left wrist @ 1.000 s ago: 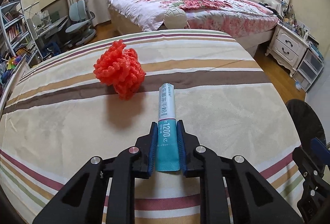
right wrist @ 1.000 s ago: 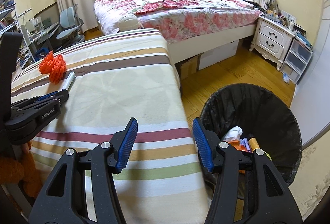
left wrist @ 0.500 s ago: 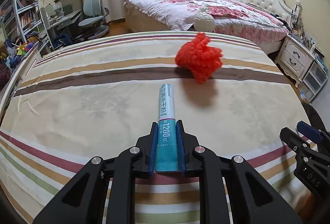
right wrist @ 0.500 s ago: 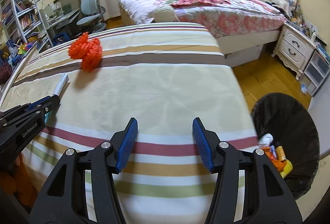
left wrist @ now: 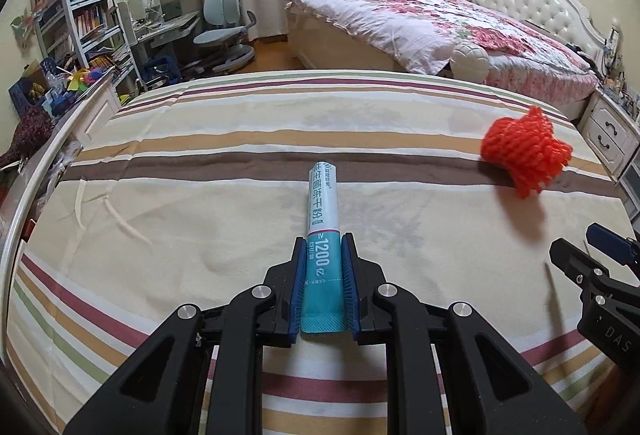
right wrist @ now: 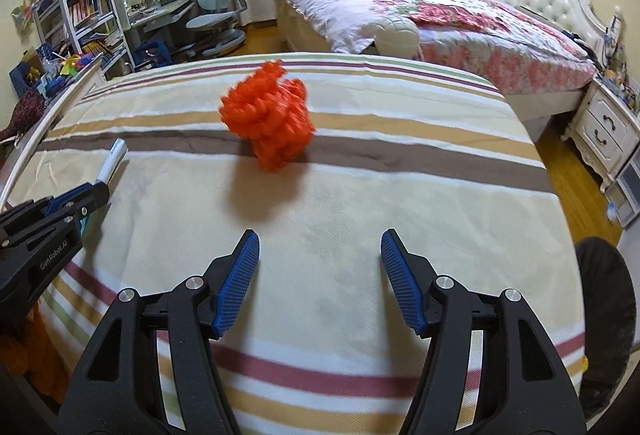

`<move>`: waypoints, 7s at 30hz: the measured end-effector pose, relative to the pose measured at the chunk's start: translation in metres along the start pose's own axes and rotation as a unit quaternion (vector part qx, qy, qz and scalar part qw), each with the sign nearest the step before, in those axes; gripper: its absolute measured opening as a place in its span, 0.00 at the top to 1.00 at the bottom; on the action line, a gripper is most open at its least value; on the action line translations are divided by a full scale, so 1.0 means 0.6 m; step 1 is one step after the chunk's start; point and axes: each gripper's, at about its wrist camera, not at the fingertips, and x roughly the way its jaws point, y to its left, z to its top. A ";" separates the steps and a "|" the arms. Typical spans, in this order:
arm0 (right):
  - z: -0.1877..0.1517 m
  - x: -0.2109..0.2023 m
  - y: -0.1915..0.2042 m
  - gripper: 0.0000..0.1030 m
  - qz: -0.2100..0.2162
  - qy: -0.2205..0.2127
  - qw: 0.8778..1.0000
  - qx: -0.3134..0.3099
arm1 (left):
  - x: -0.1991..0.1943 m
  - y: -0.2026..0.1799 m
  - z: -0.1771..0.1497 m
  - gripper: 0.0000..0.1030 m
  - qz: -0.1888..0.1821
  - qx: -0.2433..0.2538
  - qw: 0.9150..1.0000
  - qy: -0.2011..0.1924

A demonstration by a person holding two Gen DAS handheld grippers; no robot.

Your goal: Collect trash

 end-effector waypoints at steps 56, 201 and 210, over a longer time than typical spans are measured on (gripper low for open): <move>-0.117 -0.099 -0.090 0.74 -0.020 -0.009 0.998 0.051 | -0.080 -0.122 -0.081 0.82 -0.091 0.037 0.995 0.000; -0.224 -0.247 -0.469 0.24 -0.243 -0.071 0.935 0.250 | -0.175 -0.559 -0.073 0.23 -0.195 0.218 0.951 -0.097; -0.214 -0.283 -0.407 0.19 -0.238 -0.093 0.942 0.216 | -0.204 -0.492 -0.084 0.22 -0.190 0.188 0.958 -0.104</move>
